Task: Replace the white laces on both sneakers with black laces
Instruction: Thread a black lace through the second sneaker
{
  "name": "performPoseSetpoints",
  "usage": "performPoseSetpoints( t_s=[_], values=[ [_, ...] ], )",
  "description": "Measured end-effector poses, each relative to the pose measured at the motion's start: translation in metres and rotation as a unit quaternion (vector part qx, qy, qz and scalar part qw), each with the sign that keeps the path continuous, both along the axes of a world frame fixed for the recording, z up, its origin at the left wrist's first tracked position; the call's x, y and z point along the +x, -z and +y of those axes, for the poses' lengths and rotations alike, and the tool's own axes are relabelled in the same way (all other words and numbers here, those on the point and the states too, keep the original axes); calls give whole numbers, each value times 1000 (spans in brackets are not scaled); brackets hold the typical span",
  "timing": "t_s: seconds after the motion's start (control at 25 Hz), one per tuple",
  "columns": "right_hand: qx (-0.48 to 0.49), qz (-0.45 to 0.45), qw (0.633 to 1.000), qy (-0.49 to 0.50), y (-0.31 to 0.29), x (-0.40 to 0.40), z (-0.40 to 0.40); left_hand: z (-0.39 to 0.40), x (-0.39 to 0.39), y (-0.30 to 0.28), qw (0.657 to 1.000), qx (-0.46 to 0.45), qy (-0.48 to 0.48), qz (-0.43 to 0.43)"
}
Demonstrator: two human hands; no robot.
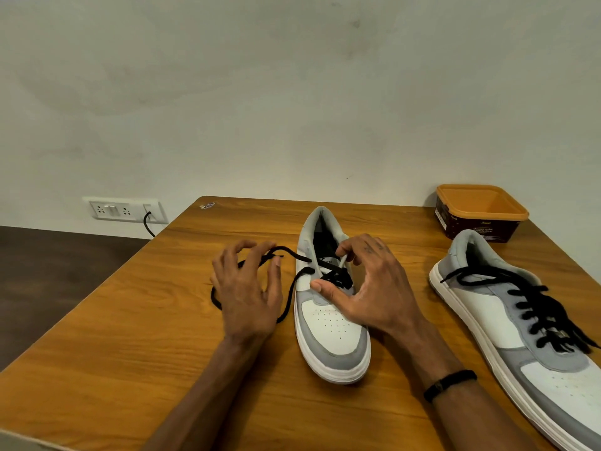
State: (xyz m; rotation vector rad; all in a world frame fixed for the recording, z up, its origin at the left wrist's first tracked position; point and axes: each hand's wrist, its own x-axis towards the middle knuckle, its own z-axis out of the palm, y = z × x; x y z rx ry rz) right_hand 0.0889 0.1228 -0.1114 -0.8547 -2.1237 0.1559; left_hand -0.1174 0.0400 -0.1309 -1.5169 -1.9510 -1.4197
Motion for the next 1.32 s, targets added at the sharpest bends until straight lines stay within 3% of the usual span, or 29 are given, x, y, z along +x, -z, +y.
performPoseSetpoints(
  t_s=[0.16,0.52,0.68,0.8,0.88,1.0,1.16,1.32],
  values=[
    [2,1,1000,-1,1,0,0,4,8,0,993,-24,88,70],
    [0,-7,1000,2,0,0,0,5,-15,-3,993,-17,-103,-56],
    [7,-9,1000,12,0,-1,1,4,-12,-6,991,33,-121,-46],
    [7,-10,1000,13,1,0,1,1,-8,-9,991,106,-77,-38],
    [5,-9,1000,10,1,0,1,0,-6,-10,992,108,-59,-39],
    [-1,-5,1000,10,2,0,1,-3,-6,-10,996,74,-38,-20],
    [-5,-3,1000,8,2,-1,-1,-3,-6,-1,991,21,101,86],
    [-2,2,1000,8,0,-1,-2,-2,3,0,987,-53,133,78]
  ],
)
